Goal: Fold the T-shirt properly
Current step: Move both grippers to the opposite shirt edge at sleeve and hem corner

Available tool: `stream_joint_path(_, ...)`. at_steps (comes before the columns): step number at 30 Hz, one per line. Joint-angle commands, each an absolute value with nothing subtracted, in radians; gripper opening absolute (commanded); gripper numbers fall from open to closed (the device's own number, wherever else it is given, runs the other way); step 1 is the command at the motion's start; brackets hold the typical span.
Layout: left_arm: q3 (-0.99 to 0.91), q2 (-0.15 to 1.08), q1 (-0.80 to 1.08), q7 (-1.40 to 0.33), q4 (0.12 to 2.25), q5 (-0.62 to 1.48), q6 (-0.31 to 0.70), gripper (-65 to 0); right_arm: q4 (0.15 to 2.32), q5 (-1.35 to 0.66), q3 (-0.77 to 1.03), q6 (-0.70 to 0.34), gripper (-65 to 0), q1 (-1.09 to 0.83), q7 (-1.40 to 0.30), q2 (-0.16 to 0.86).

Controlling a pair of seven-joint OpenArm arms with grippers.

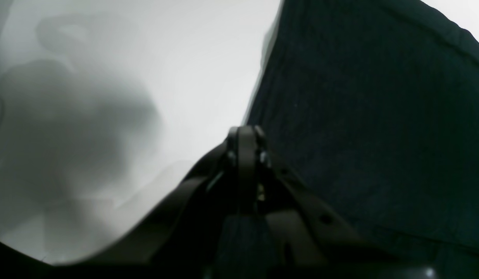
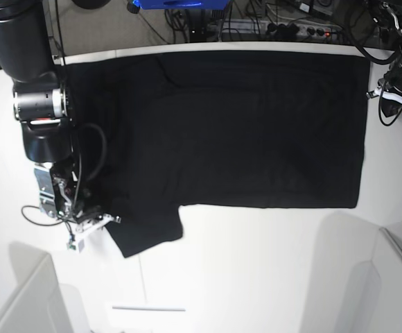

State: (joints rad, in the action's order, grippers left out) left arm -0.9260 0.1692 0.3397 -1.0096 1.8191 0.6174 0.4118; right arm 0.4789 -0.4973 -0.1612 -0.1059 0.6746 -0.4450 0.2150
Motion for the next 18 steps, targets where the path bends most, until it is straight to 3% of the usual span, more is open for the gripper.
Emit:
stream_joint_path(1, -0.932, 0.185, 0.335, -0.990, 1.833, 0.630, 0.412, -65.0, 0.486, -0.506, -0.163, -0.114, -51.8, 0.691, -0.475, 0.216)
stream_joint_path(4, -0.932, 0.186, 0.329, -0.990, 1.833, 0.630, 0.410, -65.0, 0.484, -0.506, -0.163, -0.114, -62.4, 0.691, -0.475, 0.216)
stream_joint_path(5, -0.932, 0.186, 0.328, -0.990, 1.833, 0.630, 0.410, -58.4, 0.481, -0.506, -0.160, -0.114, -65.0, 0.691, -0.475, 0.216)
stream_joint_path(9, -0.923, 0.234, 0.259, -0.990, 1.767, 0.630, 0.409, -24.7, 0.481, -0.506, -0.157, -0.113, -65.0, 0.691, -0.476, 0.216)
stream_joint_path(12, -0.895, 0.288, 0.171, -0.990, 1.653, 0.630, 0.407, -10.2, 0.483, -0.506, -0.157, -0.113, -65.0, 0.691, -0.478, 0.216)
stream_joint_path(18, -0.779, 0.390, -0.010, -0.986, 1.392, 0.630, 0.407, -7.9, 0.483, -0.506, -0.157, -0.113, -65.0, 0.690, -0.479, 0.216)
